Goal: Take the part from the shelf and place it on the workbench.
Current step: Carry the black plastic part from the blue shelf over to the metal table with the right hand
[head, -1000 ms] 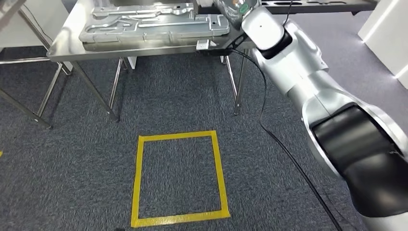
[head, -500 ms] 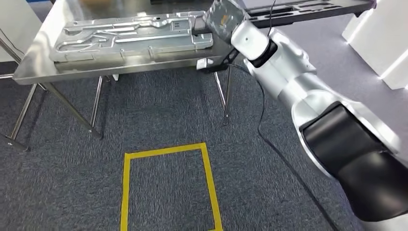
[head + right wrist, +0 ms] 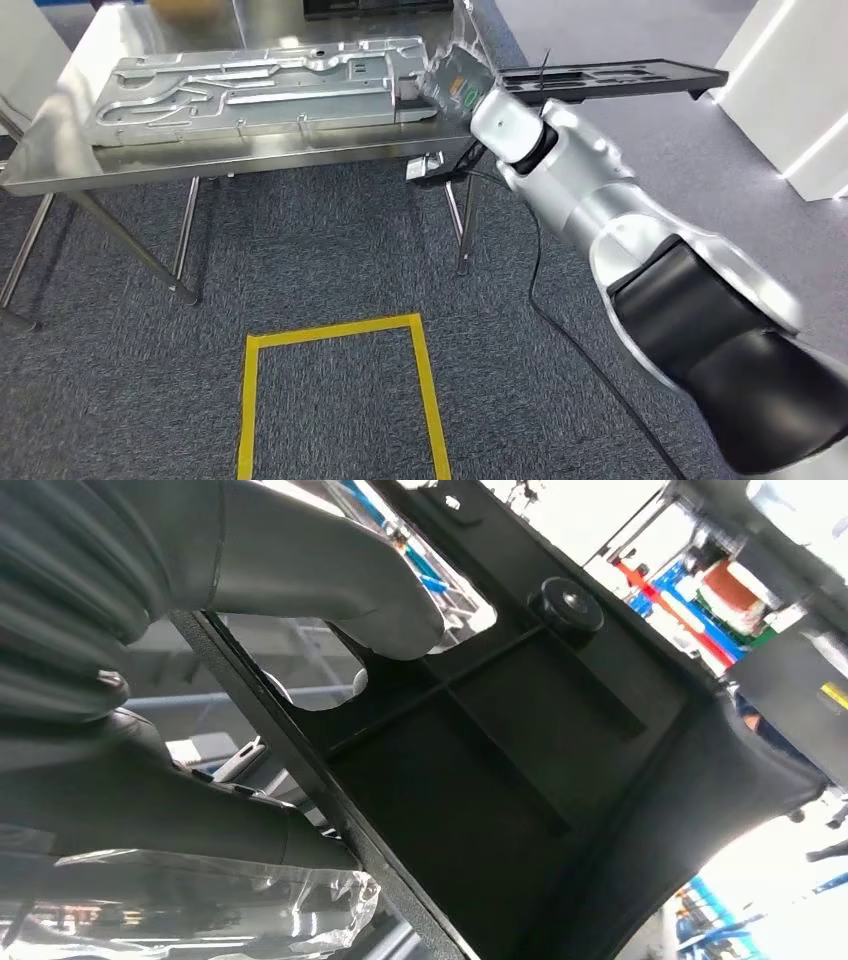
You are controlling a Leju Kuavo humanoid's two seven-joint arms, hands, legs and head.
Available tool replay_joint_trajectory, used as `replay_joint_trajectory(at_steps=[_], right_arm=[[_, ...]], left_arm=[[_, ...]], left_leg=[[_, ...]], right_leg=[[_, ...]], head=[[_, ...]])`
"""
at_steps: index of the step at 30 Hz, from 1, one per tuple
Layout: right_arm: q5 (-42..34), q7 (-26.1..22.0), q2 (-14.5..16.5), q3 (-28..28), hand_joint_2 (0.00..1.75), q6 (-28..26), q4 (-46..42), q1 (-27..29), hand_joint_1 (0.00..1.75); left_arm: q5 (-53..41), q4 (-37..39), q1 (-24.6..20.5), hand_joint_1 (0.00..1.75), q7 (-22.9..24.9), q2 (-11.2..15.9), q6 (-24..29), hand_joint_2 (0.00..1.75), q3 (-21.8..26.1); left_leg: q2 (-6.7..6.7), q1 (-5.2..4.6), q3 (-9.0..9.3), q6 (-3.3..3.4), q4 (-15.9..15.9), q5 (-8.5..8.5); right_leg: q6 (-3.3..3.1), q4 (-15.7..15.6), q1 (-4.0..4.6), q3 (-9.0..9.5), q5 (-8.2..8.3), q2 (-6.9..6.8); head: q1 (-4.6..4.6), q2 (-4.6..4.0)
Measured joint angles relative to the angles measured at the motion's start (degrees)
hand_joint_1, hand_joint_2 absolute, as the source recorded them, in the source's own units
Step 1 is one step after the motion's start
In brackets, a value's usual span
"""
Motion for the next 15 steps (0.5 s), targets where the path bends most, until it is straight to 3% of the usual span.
replay_joint_trajectory(at_steps=[2,4,7,8,9,10,12,14,15], right_arm=[[0.28,1.08,2.04,0.88,1.75,-1.38,0.23,1.77,1.75],[0.31,1.97,4.31,2.04,1.75,-2.38,0.53,3.13,1.75],[0.32,3.00,7.61,4.55,1.75,-2.81,1.16,5.22,1.75],[0.32,3.33,8.77,5.51,1.75,-2.86,1.44,6.04,1.75],[0.32,3.65,9.82,6.36,1.75,-2.86,1.73,6.76,1.75],[0.32,3.94,10.80,7.05,1.75,-2.86,2.00,7.37,1.75],[0.32,4.33,12.62,8.12,1.75,-2.81,2.47,7.99,1.75],[0.32,4.47,14.01,8.90,1.75,-2.56,2.82,8.03,1.75],[0.32,4.47,14.47,9.27,1.75,-2.29,2.96,8.04,1.75]], left_arm=[[-0.19,0.00,-0.31,0.00,0.19,-0.02,-0.01,1.75,0.03],[-0.38,0.00,-0.58,0.00,0.28,-0.01,0.01,1.75,0.06],[-0.56,0.00,-0.71,0.00,0.45,0.01,0.04,1.75,0.09],[-0.65,0.00,-0.69,0.00,0.58,0.02,0.05,1.75,0.09],[-0.74,0.00,-0.67,0.00,0.71,0.02,0.07,1.75,0.09],[-0.88,0.00,-0.67,0.00,0.82,0.01,0.07,1.75,0.09],[-1.14,0.00,-0.72,0.00,0.98,0.01,0.08,1.75,0.09],[-1.29,0.00,-0.86,0.00,1.13,-0.04,0.09,1.75,0.09],[-1.32,0.00,-0.90,0.00,1.17,-0.07,0.09,1.75,0.10]], left_leg=[[0.31,0.12,0.19,-0.73,0.08,-0.47],[0.41,0.17,-0.80,-1.23,2.55,-1.90],[0.40,0.22,-7.17,-1.73,13.78,-5.78],[0.40,0.22,-9.16,-1.84,16.63,-6.05],[0.40,0.23,-9.99,-1.88,17.05,-5.05],[0.41,0.24,-9.72,-1.85,15.26,-3.04],[0.43,0.25,-6.74,-1.62,7.38,1.77],[0.34,-0.01,-4.35,-1.12,1.77,3.67],[0.26,-0.17,-4.08,-0.79,1.22,3.30]], right_leg=[[-1.05,-0.34,-0.09,0.34,-0.46,0.35],[-1.80,-0.65,-0.42,0.85,-0.66,0.49],[-2.47,-0.70,-0.28,1.58,-1.20,0.50],[-2.56,-0.69,-0.19,1.89,-1.45,0.50],[-2.57,-0.67,-0.15,2.24,-1.71,0.51],[-2.52,-0.64,-0.15,2.64,-2.01,0.53],[-2.24,-0.58,-0.17,3.47,-2.67,0.57],[-1.68,-0.57,-0.05,3.82,-3.10,0.65],[-1.34,-0.67,0.03,3.86,-3.20,0.68]], head=[[-0.01,0.00],[-0.02,0.00],[-0.02,0.00],[-0.02,0.00],[-0.02,0.00],[-0.02,0.00],[-0.01,0.00],[-0.01,0.00],[-0.01,0.00]])
